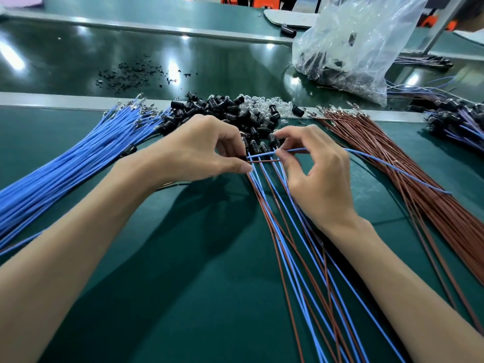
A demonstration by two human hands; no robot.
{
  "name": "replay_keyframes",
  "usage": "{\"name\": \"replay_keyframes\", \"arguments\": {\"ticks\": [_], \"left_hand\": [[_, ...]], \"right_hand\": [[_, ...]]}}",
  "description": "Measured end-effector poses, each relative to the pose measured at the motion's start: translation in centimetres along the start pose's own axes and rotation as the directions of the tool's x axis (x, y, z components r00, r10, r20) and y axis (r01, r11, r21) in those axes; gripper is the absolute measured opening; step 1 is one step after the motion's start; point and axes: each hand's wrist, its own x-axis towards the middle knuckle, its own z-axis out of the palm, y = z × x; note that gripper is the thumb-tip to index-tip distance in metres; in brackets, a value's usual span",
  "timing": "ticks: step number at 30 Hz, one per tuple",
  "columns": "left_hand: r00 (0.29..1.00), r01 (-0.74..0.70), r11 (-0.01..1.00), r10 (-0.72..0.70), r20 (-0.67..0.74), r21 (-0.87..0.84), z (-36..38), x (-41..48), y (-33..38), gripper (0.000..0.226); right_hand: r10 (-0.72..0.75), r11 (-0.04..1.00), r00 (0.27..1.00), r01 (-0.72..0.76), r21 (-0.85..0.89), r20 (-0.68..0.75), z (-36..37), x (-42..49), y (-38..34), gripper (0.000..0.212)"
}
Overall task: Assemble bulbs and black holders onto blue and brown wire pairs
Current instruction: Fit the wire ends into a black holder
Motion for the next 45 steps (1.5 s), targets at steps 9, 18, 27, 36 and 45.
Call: {"name": "replay_keyframes", "arguments": {"ticks": [9,18,27,36,45], "left_hand": [[1.0,-0.003,1.0,0.002,0.018,0.029,-0.1,0.1,-0.2,0.013],[0.999,-0.028,0.998,0.026,0.036,0.056,0.4,0.2,0.2,0.012],[0.999,-0.021,0.998,0.019,0.044,0.063,0.1,0.2,0.1,0.014],[1.0,0.02,0.99,-0.023,0.019,0.136,-0.5,0.1,-0.5,0.015],[0.999,0.036,0.99,-0.037,0.007,0.135,0.0,0.3,-0.3,0.015]], "right_hand": [[-0.012,1.0,1.0,0.012,0.008,0.006,-0.3,0.0,-0.1,0.026],[-0.068,0.997,0.995,0.069,-0.02,0.067,0.1,-0.2,-0.1,0.022],[-0.037,0.999,0.999,0.037,0.006,0.028,-0.2,0.0,0.3,0.019],[0.057,0.998,0.995,-0.057,-0.005,-0.077,-0.5,0.3,0.3,0.02],[0.074,0.995,0.995,-0.07,0.064,-0.066,-0.3,0.1,0.0,0.018]]}}
